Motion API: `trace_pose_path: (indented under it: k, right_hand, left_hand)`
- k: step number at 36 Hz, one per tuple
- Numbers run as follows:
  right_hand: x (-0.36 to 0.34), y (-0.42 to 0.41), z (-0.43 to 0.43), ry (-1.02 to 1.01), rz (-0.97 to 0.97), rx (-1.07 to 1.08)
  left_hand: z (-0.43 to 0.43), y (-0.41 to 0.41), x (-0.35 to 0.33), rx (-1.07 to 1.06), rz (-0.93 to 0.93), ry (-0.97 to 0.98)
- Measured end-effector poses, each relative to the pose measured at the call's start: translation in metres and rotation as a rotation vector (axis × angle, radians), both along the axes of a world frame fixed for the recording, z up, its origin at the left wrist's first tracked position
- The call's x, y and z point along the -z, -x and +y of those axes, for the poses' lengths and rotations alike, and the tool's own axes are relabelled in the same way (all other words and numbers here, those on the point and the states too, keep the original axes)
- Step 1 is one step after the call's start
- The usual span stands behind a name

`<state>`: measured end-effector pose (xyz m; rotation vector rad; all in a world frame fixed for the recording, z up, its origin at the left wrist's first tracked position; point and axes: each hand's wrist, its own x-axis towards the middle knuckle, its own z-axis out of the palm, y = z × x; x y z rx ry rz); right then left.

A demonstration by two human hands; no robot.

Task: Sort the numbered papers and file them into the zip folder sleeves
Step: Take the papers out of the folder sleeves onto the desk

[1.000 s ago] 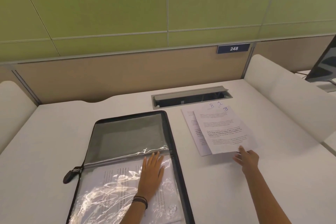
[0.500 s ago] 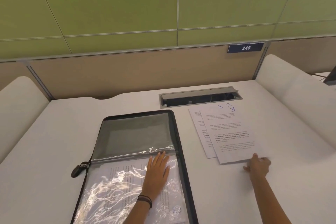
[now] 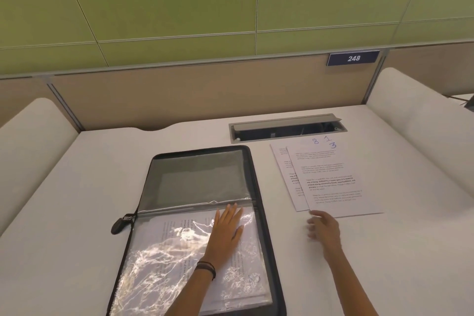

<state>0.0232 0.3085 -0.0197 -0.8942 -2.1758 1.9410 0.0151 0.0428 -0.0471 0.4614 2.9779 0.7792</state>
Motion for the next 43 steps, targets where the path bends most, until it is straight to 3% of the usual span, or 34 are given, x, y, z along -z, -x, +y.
trace_pose_path:
  k: [10, 23, 32, 36, 43]
  right_hand:
    - [-0.008, -0.003, -0.062, -0.036, -0.003, -0.49]
    - [0.009, 0.001, -0.089, -0.327, 0.019, -0.654]
    - [0.001, -0.004, -0.086, -0.315, 0.086, -0.713]
    - [0.004, -0.005, -0.083, -0.32, 0.13, -0.789]
    - [-0.008, -0.01, -0.089, -0.366, 0.027, -1.022]
  left_hand:
    - [-0.005, -0.019, 0.0, 0.075, -0.112, 0.095]
    - [-0.005, -0.021, 0.0, 0.061, -0.113, 0.092]
    - [-0.01, -0.017, 0.0, 0.055, -0.142, -0.079]
    - [-0.014, -0.016, 0.003, -0.043, -0.148, -0.229]
    - [-0.021, -0.012, -0.007, -0.176, -0.145, -0.305]
